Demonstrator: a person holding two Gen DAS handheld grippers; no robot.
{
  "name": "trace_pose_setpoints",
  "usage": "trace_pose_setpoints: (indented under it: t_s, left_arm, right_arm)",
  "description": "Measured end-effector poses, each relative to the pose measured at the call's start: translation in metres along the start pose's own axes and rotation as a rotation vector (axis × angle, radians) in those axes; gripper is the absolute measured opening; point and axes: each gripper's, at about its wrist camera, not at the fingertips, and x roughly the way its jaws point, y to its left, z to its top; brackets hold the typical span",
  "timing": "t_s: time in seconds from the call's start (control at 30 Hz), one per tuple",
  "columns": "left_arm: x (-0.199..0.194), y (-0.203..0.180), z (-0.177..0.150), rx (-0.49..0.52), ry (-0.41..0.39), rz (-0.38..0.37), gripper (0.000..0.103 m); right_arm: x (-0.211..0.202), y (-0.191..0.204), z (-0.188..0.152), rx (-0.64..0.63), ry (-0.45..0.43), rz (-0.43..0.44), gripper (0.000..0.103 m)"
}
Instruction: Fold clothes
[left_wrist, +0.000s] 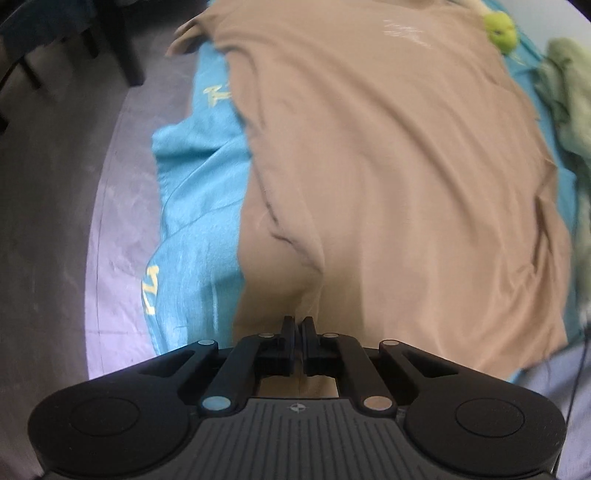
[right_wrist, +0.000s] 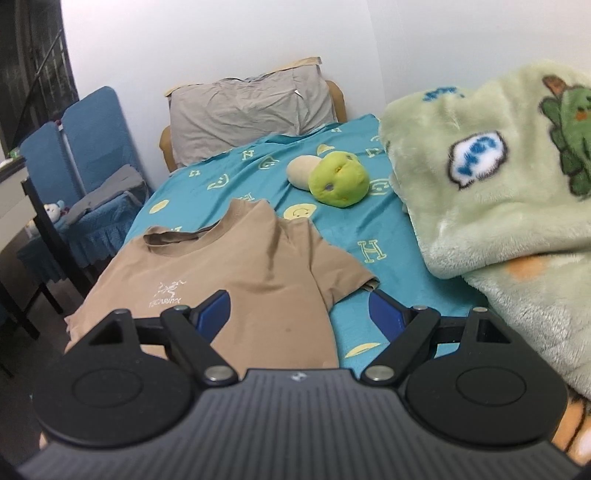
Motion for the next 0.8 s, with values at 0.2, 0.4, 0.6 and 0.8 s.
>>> trace_pose_setpoints:
  t_s: [0.2, 0.4, 0.6, 0.8]
  left_arm:
    - [0.002, 0.018, 0.002, -0.031, 0.071, 0.148, 0.003]
    - [0.012, 0.033, 0.011, -0.017, 0.112, 0.269, 0.004]
    - [-0.035, 0.001, 0.021, 0.066, -0.098, 0.255, 0.034]
    - [-0.100, -0.042, 0.037, 0.085, -0.440, 0.194, 0.071]
  right_arm:
    - [0.004, 0.002, 0.000, 0.019, 0.005, 0.030, 0.083]
    - [0.006, 0.001, -0.002, 0.030, 0.007, 0.030, 0.083]
    - [0.005, 0.001, -0.001, 0.023, -0.003, 0.033, 0.083]
    - [0.002, 0.003, -0.001, 0.013, -0.028, 0.037, 0.083]
